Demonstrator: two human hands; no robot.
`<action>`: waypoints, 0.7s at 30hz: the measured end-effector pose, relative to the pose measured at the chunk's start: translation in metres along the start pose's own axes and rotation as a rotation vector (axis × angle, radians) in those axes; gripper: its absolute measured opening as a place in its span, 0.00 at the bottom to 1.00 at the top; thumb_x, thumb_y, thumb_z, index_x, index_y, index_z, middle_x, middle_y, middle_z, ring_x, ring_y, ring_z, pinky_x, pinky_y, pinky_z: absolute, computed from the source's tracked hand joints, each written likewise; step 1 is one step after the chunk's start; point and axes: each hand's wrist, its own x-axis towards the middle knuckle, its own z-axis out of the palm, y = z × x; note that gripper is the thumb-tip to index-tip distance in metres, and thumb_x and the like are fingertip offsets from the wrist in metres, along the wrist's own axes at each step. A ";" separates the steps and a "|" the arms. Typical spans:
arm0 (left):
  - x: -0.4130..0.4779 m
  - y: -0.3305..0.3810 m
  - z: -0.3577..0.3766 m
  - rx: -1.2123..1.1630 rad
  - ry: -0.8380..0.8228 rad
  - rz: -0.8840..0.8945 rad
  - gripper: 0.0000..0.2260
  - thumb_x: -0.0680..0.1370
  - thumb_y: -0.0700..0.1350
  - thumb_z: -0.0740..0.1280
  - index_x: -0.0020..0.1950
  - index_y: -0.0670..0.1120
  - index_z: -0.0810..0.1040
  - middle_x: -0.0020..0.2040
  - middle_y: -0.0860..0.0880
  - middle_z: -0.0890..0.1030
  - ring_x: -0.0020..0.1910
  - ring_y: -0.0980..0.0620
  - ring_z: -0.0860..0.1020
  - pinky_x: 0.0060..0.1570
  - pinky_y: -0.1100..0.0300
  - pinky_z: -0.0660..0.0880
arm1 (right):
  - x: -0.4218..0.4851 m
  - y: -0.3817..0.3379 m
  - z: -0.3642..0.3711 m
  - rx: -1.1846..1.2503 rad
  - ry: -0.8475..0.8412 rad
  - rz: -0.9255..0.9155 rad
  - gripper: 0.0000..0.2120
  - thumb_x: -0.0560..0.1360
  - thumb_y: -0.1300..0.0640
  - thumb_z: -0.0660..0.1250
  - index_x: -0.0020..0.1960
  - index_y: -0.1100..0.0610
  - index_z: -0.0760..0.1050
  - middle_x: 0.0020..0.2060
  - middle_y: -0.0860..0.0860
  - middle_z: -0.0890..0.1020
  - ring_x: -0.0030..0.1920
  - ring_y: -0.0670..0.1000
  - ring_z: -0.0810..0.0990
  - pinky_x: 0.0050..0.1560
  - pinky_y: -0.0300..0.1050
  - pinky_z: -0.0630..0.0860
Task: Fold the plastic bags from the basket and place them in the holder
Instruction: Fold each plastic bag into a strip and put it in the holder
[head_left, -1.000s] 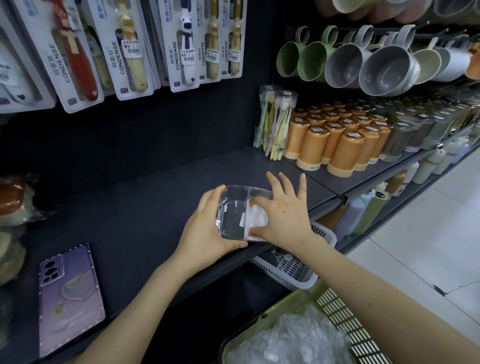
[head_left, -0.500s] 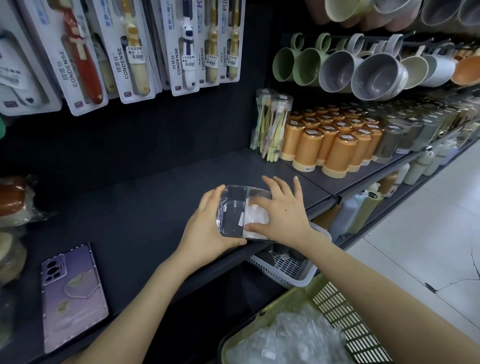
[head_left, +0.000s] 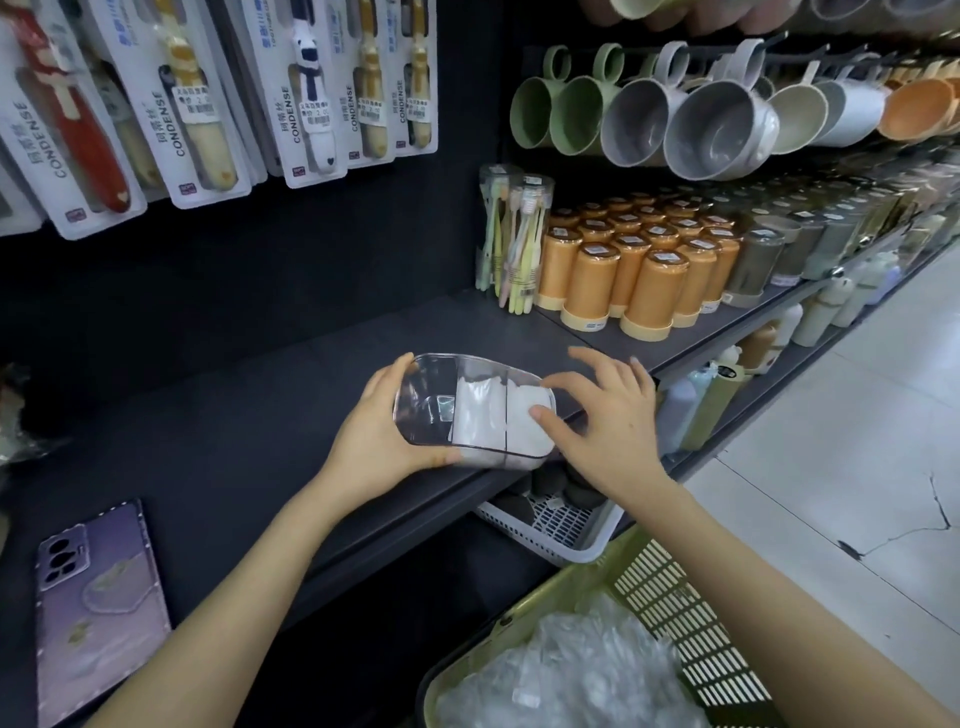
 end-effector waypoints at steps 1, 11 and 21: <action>0.005 0.000 0.001 -0.005 -0.004 -0.008 0.58 0.50 0.66 0.77 0.77 0.53 0.58 0.71 0.57 0.65 0.69 0.57 0.68 0.68 0.52 0.69 | -0.010 0.011 -0.004 0.002 0.014 0.044 0.17 0.73 0.40 0.61 0.50 0.49 0.81 0.59 0.53 0.79 0.58 0.57 0.77 0.65 0.60 0.63; 0.076 0.004 0.038 -0.137 -0.010 -0.111 0.50 0.63 0.43 0.81 0.78 0.48 0.56 0.73 0.54 0.67 0.66 0.56 0.70 0.69 0.52 0.69 | -0.142 0.105 0.018 -0.033 -0.187 0.371 0.15 0.66 0.68 0.73 0.50 0.55 0.81 0.47 0.53 0.80 0.43 0.58 0.80 0.42 0.51 0.74; 0.106 0.007 0.061 -0.266 -0.026 -0.217 0.50 0.68 0.45 0.78 0.80 0.47 0.47 0.79 0.48 0.56 0.75 0.50 0.60 0.71 0.58 0.62 | -0.199 0.108 0.047 -0.088 -0.569 0.450 0.12 0.70 0.57 0.71 0.53 0.56 0.80 0.46 0.53 0.79 0.43 0.57 0.79 0.42 0.49 0.73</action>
